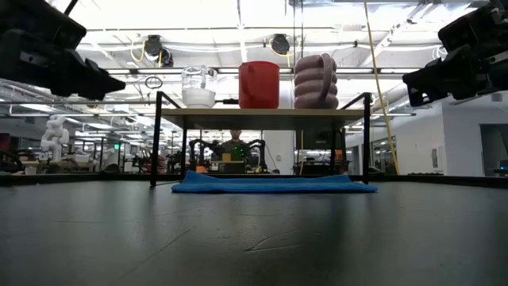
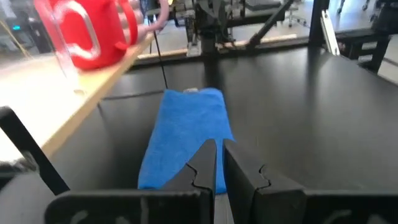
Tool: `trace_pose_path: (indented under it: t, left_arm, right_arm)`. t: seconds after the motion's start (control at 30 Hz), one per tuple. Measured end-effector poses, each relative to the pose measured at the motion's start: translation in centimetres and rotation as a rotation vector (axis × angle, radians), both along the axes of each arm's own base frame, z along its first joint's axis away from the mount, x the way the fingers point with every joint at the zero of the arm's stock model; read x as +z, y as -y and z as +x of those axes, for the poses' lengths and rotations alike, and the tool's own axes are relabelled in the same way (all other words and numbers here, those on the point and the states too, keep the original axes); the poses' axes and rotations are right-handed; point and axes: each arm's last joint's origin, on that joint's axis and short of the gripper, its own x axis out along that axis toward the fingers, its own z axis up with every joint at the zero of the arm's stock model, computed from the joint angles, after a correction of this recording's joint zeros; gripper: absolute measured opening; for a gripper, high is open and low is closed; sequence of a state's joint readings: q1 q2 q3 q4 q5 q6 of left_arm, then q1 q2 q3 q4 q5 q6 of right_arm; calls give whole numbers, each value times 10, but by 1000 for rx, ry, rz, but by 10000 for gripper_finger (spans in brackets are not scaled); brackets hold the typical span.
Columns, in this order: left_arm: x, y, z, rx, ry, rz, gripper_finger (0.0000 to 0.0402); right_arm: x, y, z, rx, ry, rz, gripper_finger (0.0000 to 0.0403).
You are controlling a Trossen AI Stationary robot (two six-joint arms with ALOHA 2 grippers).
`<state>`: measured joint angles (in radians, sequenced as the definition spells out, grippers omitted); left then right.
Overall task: Stack small to large cups/mugs on shelf
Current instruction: Return to Home Position
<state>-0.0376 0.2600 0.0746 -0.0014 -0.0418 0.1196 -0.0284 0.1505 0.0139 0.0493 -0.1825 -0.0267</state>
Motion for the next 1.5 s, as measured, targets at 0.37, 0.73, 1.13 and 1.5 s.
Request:
trace_pose_path:
  t: [0.37,0.73,1.13,1.5]
  left_arm:
    - [-15,0,0,-10,-1,-20,31]
    - [-14,1,1,-11,11,-33,31]
    - [-13,1,1,-19,16,-2,31]
    - [-13,1,1,-15,14,-17,31]
  right_arm:
    - [0,0,0,-2,-7,23,0]
    - [-1,0,0,-2,-10,27,0]
    - [-1,0,0,-1,-19,27,0]
    - [-5,0,2,-2,-60,42,0]
